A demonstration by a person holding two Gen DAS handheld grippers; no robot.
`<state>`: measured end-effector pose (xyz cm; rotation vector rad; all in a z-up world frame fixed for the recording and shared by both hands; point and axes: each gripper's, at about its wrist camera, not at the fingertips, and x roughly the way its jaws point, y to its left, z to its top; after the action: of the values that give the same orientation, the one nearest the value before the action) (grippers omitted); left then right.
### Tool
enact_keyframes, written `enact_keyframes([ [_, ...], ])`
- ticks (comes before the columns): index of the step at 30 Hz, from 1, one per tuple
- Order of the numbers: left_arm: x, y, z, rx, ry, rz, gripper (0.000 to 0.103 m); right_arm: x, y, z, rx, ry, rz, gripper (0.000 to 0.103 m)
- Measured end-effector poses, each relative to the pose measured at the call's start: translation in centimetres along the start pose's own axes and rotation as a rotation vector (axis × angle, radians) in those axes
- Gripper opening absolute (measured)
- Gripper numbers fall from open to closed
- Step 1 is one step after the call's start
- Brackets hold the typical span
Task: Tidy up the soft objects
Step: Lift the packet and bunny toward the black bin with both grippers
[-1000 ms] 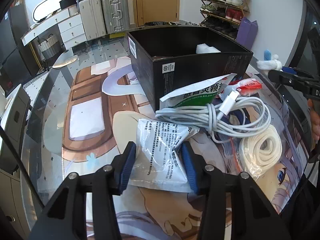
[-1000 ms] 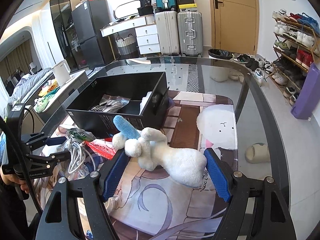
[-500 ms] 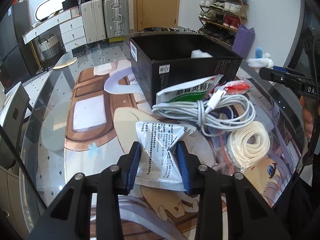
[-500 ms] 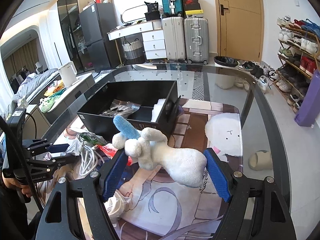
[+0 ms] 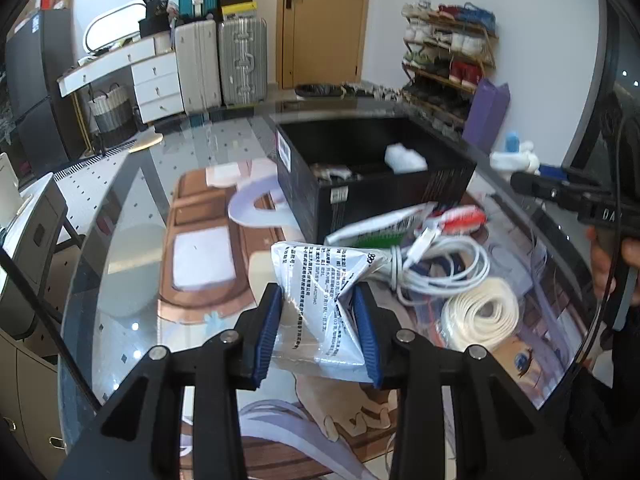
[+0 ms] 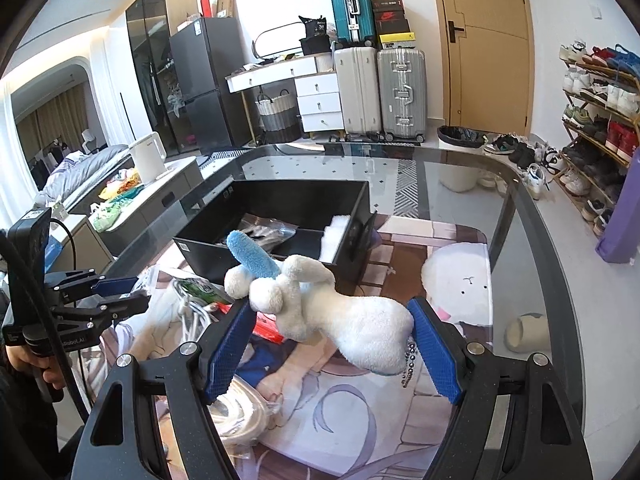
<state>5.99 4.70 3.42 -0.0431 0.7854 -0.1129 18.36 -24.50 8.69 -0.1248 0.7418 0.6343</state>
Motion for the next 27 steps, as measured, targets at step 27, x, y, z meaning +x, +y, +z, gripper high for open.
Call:
enact_keyframes([
  [27,-0.5,-1.8,6.5,-0.017,-0.165,-0.018,0.035,-1.1,1.6,2.8,-0.004,-0.089,0.085,0.079],
])
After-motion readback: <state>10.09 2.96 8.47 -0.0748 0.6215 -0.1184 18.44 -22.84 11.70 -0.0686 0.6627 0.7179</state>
